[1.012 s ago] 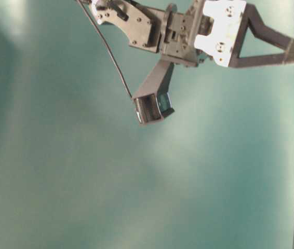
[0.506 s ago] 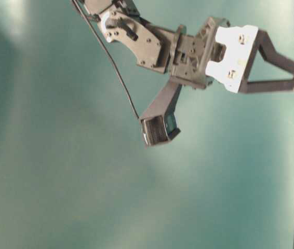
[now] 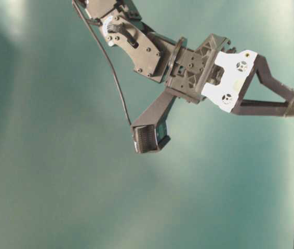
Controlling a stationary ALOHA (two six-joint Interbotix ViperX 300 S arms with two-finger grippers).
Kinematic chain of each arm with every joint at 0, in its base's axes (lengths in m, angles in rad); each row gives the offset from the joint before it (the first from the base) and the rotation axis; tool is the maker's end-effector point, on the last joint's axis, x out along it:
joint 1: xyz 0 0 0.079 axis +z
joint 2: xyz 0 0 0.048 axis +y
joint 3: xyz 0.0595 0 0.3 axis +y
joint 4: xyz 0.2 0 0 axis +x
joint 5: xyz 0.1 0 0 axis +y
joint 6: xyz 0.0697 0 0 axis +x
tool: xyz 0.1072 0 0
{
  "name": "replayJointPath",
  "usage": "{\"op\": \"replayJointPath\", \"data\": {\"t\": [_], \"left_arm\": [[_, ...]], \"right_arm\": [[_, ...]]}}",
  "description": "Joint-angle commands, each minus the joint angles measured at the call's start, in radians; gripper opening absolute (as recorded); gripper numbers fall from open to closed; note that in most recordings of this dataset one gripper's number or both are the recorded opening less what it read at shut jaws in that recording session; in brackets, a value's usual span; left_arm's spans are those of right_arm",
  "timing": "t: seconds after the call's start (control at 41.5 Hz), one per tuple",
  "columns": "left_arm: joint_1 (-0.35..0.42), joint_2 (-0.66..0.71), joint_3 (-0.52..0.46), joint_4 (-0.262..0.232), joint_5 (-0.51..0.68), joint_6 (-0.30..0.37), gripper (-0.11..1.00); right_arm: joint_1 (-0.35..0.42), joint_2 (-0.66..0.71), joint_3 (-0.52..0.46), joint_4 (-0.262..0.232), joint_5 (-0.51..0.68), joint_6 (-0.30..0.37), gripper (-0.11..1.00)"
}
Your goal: Scoop the yellow hexagonal prism block from the bowl with a spoon using the right arm.
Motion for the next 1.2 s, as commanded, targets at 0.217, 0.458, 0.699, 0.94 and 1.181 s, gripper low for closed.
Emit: {"op": "replayJointPath", "data": {"t": [0.217,0.458,0.699,0.94,1.181], "left_arm": [[0.0,0.006,-0.02,0.002,-0.003,0.0,0.0],[0.0,0.005,-0.02,0.002,0.0,-0.002,0.0],[0.0,0.005,-0.02,0.002,0.003,-0.002,0.0],[0.0,0.006,-0.02,0.002,0.006,-0.002,0.0],[0.0,0.005,-0.02,0.002,0.009,-0.002,0.0]], "right_arm": [[0.002,-0.02,-0.054,0.017,-0.012,0.003,0.23],[0.002,-0.029,-0.071,0.017,-0.012,0.003,0.23],[0.002,-0.061,-0.071,0.017,-0.012,0.003,0.23],[0.003,-0.094,-0.069,0.017,-0.011,0.003,0.23],[0.012,-0.138,-0.064,0.017,-0.018,0.003,0.23]]}}
